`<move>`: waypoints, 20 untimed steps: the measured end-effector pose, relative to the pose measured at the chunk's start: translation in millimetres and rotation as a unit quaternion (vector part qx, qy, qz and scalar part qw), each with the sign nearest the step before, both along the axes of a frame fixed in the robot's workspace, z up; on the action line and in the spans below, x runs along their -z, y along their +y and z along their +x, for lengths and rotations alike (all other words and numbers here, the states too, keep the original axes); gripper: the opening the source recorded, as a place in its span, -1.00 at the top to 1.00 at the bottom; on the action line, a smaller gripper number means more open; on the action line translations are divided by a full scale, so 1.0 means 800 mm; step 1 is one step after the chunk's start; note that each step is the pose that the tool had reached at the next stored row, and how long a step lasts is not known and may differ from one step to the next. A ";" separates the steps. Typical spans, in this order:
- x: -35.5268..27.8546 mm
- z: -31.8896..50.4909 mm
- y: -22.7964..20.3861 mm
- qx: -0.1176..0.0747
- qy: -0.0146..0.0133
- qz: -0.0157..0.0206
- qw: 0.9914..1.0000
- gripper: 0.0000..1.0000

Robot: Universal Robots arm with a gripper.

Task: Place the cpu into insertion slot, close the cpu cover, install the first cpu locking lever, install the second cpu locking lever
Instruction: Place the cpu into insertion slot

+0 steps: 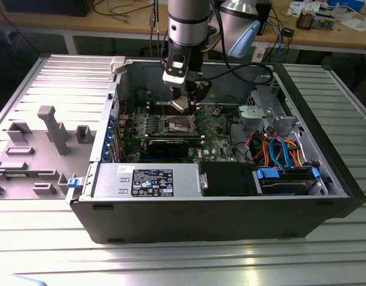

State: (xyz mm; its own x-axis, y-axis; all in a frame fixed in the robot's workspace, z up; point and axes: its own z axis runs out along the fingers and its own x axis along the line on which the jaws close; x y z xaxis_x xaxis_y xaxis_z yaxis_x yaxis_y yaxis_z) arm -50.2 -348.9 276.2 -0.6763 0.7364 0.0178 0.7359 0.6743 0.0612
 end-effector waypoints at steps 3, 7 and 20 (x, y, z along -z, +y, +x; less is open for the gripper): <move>0.0002 0.000 0.0000 0.002 0.000 0.000 1.000 -0.09; 0.0005 0.000 0.0000 0.003 0.000 0.000 1.000 -0.09; 0.0012 0.000 0.0000 0.009 0.000 0.000 1.000 -0.09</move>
State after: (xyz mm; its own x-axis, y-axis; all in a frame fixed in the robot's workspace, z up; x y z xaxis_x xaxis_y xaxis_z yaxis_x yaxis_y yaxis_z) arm -50.2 -348.9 275.2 -0.6630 0.7484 0.0178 0.7478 0.6611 0.0612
